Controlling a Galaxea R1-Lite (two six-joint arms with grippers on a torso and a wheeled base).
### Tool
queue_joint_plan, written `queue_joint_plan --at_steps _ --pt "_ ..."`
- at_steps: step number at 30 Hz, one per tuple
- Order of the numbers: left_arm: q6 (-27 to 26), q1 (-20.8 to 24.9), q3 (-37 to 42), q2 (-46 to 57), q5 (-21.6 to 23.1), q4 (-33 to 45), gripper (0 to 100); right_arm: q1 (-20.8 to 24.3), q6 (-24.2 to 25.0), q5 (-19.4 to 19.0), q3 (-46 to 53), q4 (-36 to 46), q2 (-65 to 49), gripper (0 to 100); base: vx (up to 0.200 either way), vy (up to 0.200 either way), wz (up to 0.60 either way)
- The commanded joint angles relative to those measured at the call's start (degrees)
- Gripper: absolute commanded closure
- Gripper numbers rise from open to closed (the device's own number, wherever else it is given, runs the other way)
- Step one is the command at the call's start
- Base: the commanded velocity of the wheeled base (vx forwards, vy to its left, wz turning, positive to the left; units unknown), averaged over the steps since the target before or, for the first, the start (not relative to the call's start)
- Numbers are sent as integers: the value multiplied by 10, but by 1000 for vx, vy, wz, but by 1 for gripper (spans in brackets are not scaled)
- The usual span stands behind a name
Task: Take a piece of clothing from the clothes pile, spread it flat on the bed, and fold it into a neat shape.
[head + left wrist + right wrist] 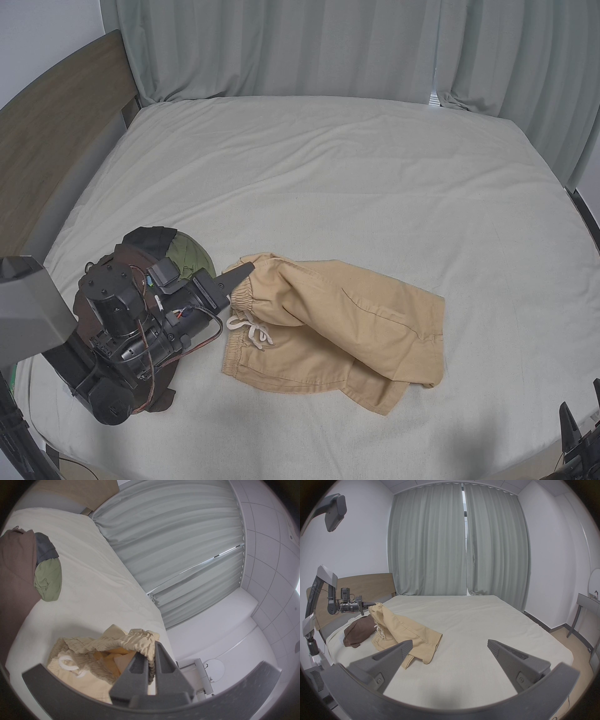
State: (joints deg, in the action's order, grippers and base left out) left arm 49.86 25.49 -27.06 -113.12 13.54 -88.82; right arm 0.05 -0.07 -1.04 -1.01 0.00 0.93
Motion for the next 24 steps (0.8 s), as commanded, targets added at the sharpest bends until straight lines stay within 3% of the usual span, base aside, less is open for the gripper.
queue_joint_plan --at_steps 1,14,24 --pt "-7 -12 3 -4 0 1 100 0 0 0 10 0 -9 0 0 0 0" --pt "-25 -66 17 -25 1 0 100 0 -2 -1 10 0 -9 0 0 0 0" --pt "-65 -79 22 -52 0 -1 100 -1 -13 -5 10 0 -9 0 0 0 0"
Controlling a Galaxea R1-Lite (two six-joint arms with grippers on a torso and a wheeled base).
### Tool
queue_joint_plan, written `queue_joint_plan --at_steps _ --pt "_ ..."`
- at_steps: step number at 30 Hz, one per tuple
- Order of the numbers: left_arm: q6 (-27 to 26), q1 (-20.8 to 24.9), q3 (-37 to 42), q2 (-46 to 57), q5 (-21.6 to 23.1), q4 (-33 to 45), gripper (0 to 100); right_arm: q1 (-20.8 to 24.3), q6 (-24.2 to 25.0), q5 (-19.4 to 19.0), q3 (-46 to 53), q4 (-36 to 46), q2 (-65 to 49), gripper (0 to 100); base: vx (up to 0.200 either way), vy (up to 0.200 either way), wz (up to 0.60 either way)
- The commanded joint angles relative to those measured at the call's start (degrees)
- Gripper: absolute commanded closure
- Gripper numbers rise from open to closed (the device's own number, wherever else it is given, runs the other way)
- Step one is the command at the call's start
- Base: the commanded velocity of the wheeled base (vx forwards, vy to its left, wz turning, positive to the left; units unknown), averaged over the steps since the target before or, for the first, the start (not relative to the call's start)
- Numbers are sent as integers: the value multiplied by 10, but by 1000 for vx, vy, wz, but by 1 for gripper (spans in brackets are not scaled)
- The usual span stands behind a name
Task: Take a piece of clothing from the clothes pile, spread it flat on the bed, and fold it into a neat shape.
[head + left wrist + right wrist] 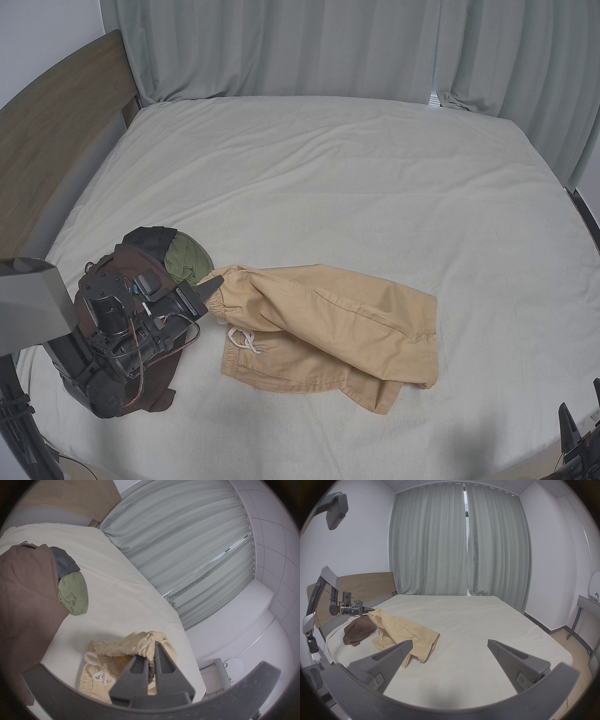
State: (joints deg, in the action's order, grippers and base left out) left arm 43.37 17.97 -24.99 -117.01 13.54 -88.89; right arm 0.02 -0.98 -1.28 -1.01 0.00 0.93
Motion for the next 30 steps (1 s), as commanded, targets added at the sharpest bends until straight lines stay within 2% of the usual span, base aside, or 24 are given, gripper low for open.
queue_joint_plan --at_steps 1,18,21,23,25,30 --pt "0 -4 0 -12 0 -1 100 -1 -6 -5 10 0 -9 0 0 0 0" --pt "0 -5 -7 -7 -1 -1 100 -1 -10 -8 6 -11 -9 0 0 0 0" --pt "0 -5 -8 -7 0 -1 100 -3 -13 -7 -78 -22 3 0 0 0 0" --pt "0 -4 -8 -7 0 -1 100 -1 -12 -8 -94 -22 21 0 0 0 0" --pt "0 -4 -8 -7 0 -1 100 9 -1 -14 -103 -24 57 0 0 0 0" --pt "0 -4 -8 -6 0 -1 100 42 114 -59 -110 -23 101 0 0 0 0"
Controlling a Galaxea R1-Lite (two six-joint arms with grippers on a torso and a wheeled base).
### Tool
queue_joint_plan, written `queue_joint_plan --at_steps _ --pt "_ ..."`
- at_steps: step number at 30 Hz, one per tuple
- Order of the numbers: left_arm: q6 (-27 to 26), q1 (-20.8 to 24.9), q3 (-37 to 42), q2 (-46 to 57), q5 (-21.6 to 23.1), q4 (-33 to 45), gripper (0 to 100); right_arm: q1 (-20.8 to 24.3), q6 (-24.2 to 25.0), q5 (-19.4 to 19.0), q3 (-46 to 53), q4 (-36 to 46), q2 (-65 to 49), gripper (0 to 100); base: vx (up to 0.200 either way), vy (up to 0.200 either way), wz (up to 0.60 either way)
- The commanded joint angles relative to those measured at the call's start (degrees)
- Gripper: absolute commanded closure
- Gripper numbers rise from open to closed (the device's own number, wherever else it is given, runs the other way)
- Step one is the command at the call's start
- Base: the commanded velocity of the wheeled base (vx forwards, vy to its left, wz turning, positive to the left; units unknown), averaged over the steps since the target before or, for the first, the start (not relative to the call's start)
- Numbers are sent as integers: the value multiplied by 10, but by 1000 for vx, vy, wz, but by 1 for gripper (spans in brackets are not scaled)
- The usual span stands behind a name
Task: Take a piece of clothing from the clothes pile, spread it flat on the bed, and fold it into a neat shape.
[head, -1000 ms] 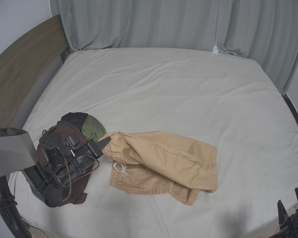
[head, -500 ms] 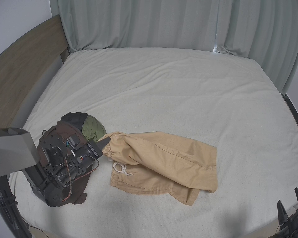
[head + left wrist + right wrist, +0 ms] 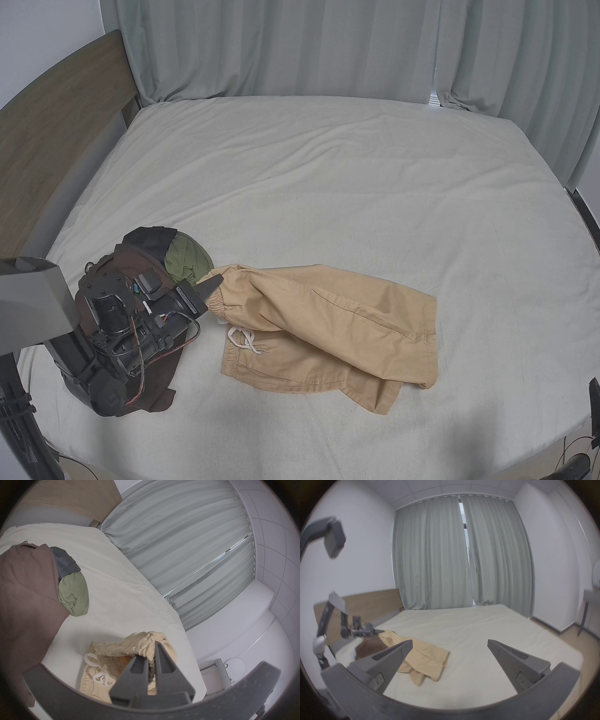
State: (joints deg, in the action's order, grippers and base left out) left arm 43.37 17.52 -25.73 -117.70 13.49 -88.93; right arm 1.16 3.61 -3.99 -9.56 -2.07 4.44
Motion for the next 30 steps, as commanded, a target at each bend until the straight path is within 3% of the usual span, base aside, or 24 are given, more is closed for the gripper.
queue_joint_plan --at_steps 1,6,12,16,24,27,30 --pt "0 1 0 1 0 0 100 32 77 -37 -28 -2 74 0 0 0 0" --pt "0 1 -1 0 0 0 100 38 94 -88 -88 -3 167 0 0 0 0" --pt "1 2 -1 2 1 0 100 41 93 -121 -114 -9 252 0 0 0 0" --pt "0 2 -1 2 1 0 100 68 93 -204 -133 -2 313 0 0 0 0" --pt "-1 6 -5 3 1 0 100 144 93 -248 -165 -8 375 0 0 0 0" --pt "-1 6 -5 11 1 0 100 154 93 -257 -171 -9 383 0 0 0 0" --pt "0 5 -3 37 11 1 100 176 94 -315 -182 -9 411 0 0 0 0"
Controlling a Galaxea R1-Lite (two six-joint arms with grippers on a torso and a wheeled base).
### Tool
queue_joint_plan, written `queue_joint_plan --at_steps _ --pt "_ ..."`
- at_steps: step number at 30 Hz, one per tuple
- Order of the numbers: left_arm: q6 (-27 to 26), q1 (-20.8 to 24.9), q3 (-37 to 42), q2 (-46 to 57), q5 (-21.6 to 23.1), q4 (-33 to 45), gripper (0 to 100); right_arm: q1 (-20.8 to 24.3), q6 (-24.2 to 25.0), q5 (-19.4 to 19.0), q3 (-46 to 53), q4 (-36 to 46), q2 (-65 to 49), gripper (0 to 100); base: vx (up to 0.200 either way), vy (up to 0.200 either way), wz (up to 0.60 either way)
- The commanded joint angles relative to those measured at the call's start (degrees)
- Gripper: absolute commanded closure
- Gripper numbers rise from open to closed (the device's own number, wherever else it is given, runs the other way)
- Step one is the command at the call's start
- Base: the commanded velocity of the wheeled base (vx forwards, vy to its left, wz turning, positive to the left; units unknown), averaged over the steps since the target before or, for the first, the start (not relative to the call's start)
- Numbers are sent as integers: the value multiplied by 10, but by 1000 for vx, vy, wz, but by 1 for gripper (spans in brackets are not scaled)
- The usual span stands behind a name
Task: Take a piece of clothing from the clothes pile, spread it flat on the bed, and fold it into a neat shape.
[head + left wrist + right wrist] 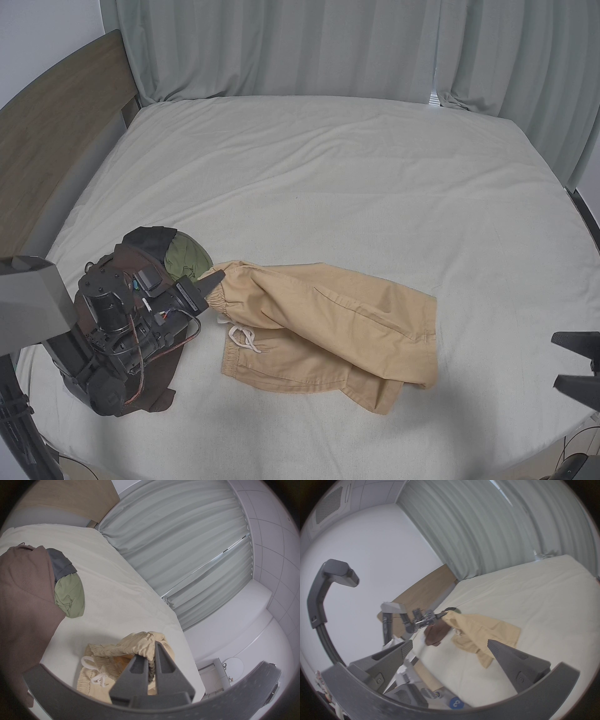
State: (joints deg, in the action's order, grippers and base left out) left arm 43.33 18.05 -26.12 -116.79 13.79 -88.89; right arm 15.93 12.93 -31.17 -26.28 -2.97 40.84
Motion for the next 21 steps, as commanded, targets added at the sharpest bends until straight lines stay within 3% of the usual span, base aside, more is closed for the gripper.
queue_joint_plan --at_steps 1,3,8,12,21 --pt "1 0 1 28 8 0 100 28 1 -43 -15 0 47 0 0 0 0" --pt "1 1 5 32 12 0 100 30 1 -71 -24 -2 74 0 0 0 0" --pt "0 0 3 27 12 0 100 30 2 -99 -35 -10 99 0 0 0 0" --pt "2 -2 0 23 12 -1 100 26 9 -100 -18 -48 110 0 0 0 0" --pt "0 -4 0 13 12 -1 100 4 89 -99 13 -182 169 0 0 0 0"
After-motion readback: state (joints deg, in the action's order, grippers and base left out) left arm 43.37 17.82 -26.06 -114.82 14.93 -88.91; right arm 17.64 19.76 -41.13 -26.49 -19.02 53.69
